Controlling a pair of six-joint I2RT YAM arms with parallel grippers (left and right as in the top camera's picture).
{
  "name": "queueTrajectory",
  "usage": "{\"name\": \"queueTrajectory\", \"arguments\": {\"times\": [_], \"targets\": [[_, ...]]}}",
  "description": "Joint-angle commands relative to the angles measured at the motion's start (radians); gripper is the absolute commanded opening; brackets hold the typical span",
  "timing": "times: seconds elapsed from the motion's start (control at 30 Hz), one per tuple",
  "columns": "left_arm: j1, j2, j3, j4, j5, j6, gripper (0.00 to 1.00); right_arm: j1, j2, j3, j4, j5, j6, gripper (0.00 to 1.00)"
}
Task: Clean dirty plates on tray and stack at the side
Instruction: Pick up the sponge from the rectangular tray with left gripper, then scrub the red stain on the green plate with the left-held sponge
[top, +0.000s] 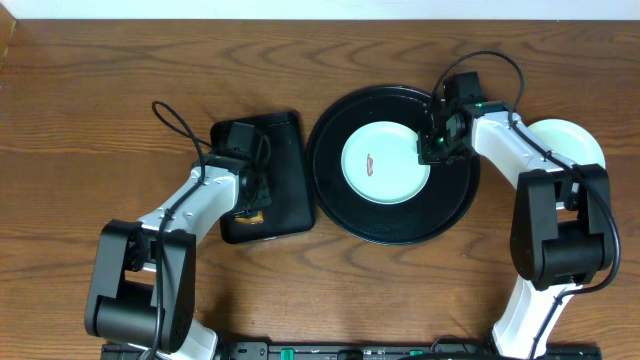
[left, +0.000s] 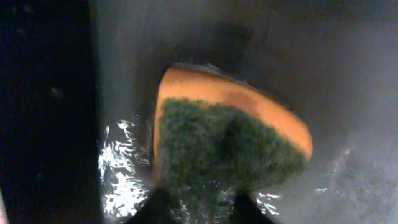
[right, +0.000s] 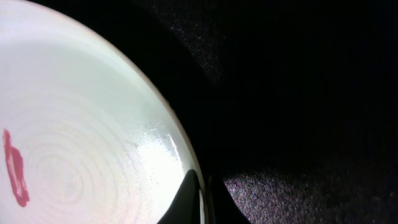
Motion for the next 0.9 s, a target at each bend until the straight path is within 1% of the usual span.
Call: {"name": "queueTrajectory", "arguments": {"times": [0.0, 0.1, 0.23, 0.33, 0.4, 0.47, 0.53, 0.7, 0.87], "targets": [[-0.002, 0.007, -0.017, 0.01, 0.038, -0.003, 0.08, -0.002, 0.021, -0.006, -0.002, 0.021, 0.021, 0.01], [-0.002, 0.004, 0.015, -0.025, 0.038, 0.028, 0.07, -0.002, 0.021, -0.006, 0.001, 0.021, 0.01, 0.01], [-0.003, -0.017, 0.135, -0.152, 0.048, 0.03, 0.07, 0.001, 0.021, -0.006, 0.002, 0.014, -0.034, 0.01], [-0.01, -0.028, 0.257, -0.222, 0.13, 0.031, 0.07, 0.006, 0.021, -0.006, 0.002, -0.002, -0.058, 0.01], [-0.022, -0.028, 0.327, -0.224, 0.211, 0.03, 0.07, 0.011, 0.021, -0.006, 0.006, -0.038, -0.089, 0.01], [-0.04, -0.028, 0.37, -0.19, 0.28, 0.021, 0.08, 0.014, 0.021, -0.006, 0.01, -0.053, -0.092, 0.01], [-0.069, -0.028, 0.379, -0.118, 0.311, -0.027, 0.07, 0.015, 0.021, -0.006, 0.01, -0.053, -0.091, 0.01], [-0.179, 0.021, 0.379, 0.074, 0.315, -0.103, 0.07, 0.018, 0.021, -0.006, 0.007, -0.054, -0.089, 0.01], [-0.272, 0.127, 0.379, 0.203, 0.32, -0.196, 0.07, 0.019, 0.021, -0.006, -0.015, -0.057, -0.093, 0.01]]}}
